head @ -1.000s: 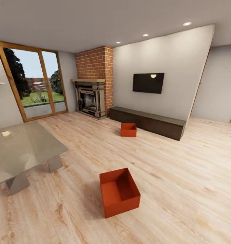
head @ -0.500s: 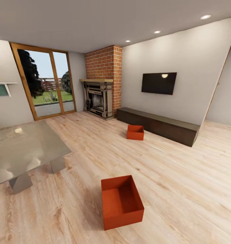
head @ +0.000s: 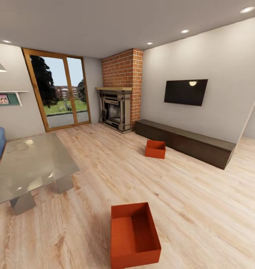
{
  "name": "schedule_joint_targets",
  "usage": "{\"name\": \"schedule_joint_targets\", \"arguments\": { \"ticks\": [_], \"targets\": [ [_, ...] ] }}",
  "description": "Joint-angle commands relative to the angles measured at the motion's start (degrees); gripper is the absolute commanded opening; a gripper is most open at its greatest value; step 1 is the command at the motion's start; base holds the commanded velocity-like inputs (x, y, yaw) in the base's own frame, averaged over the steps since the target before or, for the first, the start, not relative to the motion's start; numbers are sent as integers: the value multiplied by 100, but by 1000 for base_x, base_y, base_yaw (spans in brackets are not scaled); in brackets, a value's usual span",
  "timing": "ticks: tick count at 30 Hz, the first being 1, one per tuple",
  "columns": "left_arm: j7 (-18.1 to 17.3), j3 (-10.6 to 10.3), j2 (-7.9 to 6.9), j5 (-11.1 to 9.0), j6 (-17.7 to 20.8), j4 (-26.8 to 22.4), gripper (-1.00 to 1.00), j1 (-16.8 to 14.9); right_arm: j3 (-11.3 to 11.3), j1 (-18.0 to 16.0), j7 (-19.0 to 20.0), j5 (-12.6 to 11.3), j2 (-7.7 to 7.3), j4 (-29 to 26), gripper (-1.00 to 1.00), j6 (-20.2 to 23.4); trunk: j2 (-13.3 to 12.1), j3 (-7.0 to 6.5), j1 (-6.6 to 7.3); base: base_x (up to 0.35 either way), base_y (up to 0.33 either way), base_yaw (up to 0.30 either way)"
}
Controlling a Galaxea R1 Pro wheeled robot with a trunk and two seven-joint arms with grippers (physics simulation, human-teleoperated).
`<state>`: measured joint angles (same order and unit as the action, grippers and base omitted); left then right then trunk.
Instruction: Move the two storage containers from the living room to the garage. In the garage, place one container on the floor and stack the other container on top of it (either order is fine).
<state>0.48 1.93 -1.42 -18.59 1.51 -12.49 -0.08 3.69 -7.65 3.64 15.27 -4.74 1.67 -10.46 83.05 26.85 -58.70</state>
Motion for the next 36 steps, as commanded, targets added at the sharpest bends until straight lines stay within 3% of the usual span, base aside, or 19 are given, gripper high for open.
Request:
{"name": "schedule_joint_targets", "arguments": {
  "ticks": [1,36],
  "targets": [
    [5,20,1,-13,16,-8,100,-1,35,-8,7,-6,-1,18,100,-35,3,6,-3,290,-193,142],
    [5,19,1,-13,-18,-8,100,-1,35,-8,11,-12,-5,18,100,-35,3,6,-3,290,-192,63]
  ]
}}
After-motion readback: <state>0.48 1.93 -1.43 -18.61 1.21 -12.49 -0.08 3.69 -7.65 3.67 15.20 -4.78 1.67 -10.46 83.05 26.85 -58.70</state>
